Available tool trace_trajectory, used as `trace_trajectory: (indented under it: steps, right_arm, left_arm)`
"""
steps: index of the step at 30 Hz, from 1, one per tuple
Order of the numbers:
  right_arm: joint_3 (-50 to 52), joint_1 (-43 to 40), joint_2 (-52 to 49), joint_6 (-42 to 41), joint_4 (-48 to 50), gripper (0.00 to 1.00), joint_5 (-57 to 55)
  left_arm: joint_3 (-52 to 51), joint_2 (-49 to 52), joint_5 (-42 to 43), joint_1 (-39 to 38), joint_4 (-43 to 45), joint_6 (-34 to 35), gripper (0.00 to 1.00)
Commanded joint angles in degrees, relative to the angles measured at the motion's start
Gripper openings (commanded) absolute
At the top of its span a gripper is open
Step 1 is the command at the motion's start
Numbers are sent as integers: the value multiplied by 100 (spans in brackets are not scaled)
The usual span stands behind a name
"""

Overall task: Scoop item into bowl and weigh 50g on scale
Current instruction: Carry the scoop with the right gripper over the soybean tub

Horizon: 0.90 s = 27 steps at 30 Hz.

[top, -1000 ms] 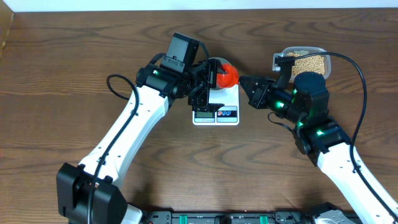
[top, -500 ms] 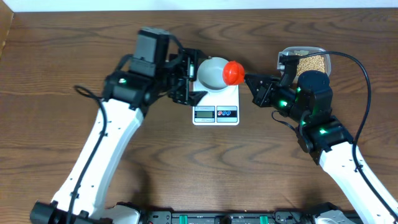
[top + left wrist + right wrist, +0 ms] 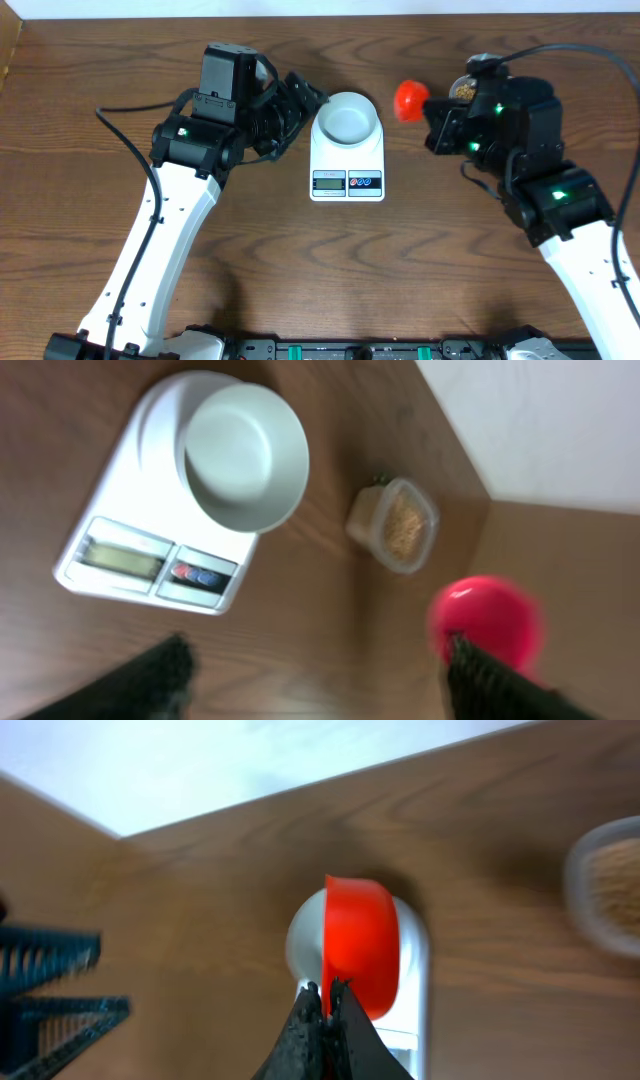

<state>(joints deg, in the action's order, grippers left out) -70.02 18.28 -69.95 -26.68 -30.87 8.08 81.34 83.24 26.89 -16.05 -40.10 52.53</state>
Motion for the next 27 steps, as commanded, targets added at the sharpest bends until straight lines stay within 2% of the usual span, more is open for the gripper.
trace_trajectory:
  steps: [1, 4, 6, 9, 11, 12, 17, 23, 27]
  right_arm:
    - [-527, -76, -2, 365, -435, 2, -1482]
    - [-734, -144, -2, 367, -776, 2, -2186]
    - [-767, -238, -2, 461, -892, 2, -2371]
    - [-767, -426, -9, 492, -1038, 1, -2404]
    - [-767, -570, -9, 494, -1139, 1, -2404]
    - [-765, -627, -9, 494, -1169, 1, -2404]
    - [-765, -835, -13, 579, -1226, 1, -2404]
    - [-761, -887, -63, 579, -1224, 1, -2404]
    - [-761, -887, -133, 575, -1224, 1, -2402]
  left_arm:
    - [-7, -61, -103, 24, -44, -1399, 72]
    - [-7, -61, -105, 24, -59, -1397, 71]
    - [-7, -61, -105, 24, -57, -1397, 61]
    - [-7, -61, -107, 24, -188, -1467, 34]
    - [-7, -52, -105, 22, -273, -1502, 10]
    - [-9, -52, -103, 22, -317, -1526, 7]
    - [-9, -50, -282, -76, -337, -1526, 7]
    - [-13, -50, -1475, -745, -540, -1456, 7]
    - [-13, -35, -2448, -1462, -634, -1073, 7]
